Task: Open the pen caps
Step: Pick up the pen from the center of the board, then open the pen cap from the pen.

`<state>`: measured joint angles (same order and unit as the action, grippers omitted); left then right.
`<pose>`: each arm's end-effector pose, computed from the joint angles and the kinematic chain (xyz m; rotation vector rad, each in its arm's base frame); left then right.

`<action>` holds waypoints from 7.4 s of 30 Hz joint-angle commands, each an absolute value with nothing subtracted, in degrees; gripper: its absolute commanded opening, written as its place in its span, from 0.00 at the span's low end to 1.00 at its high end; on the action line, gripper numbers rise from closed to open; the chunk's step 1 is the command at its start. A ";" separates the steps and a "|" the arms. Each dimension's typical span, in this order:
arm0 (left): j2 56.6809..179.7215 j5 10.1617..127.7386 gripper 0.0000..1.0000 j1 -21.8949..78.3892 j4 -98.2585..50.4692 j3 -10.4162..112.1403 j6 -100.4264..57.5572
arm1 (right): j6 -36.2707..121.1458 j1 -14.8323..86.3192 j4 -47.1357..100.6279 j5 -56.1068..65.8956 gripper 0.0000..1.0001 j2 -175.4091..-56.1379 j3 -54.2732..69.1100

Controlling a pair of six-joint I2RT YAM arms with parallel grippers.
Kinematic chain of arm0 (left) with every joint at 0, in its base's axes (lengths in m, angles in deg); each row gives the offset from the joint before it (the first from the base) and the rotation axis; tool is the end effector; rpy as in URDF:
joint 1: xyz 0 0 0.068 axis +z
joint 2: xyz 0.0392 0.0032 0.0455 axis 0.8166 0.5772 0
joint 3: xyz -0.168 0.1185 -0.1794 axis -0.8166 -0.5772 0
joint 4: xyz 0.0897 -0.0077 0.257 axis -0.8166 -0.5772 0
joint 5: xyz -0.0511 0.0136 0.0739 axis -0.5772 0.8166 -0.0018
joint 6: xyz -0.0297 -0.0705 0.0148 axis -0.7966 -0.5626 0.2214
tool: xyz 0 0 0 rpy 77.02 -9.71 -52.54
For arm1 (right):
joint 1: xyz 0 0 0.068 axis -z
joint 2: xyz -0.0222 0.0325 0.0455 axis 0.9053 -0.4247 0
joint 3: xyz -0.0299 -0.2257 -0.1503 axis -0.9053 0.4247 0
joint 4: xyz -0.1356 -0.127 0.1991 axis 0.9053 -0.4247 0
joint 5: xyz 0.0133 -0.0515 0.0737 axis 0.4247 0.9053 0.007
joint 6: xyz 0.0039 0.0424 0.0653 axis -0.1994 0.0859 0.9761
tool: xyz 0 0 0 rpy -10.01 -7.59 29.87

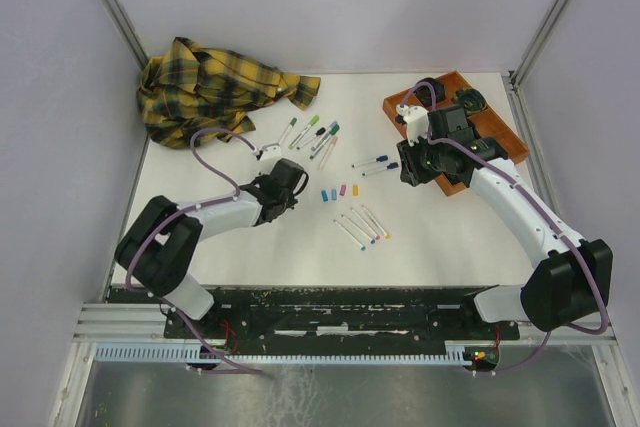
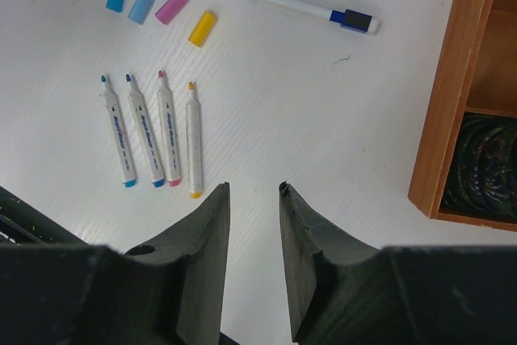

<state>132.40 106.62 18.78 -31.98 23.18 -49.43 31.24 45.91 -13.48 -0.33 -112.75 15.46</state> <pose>0.2819 -0.1642 0.1354 -0.2863 2.2981 -0.0204 0.2934 0.1165 0.2758 -0.5959 2.4014 0.3867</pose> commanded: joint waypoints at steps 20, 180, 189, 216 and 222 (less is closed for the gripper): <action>140.65 107.46 0.25 18.98 -38.51 31.24 -52.78 | 31.49 46.13 -11.86 -1.02 0.38 -112.17 15.47; 116.62 55.81 0.03 13.61 31.57 11.47 -63.95 | 42.31 36.43 13.75 -44.93 0.39 -106.06 28.80; 118.79 56.45 0.03 12.19 35.15 10.86 -63.99 | 48.17 36.83 20.06 -45.04 0.37 -106.46 30.99; 101.48 78.88 0.03 25.52 22.78 19.18 -43.82 | 40.38 36.80 8.96 -45.78 0.00 -112.29 26.91; 100.20 79.69 0.03 25.59 18.10 17.40 -45.75 | 30.18 36.72 -4.66 -33.66 0.00 -113.48 21.39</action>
<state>101.45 77.42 25.29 21.25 17.63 -47.55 38.45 36.82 4.29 -42.60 -113.24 26.98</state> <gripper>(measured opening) 0.135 0.056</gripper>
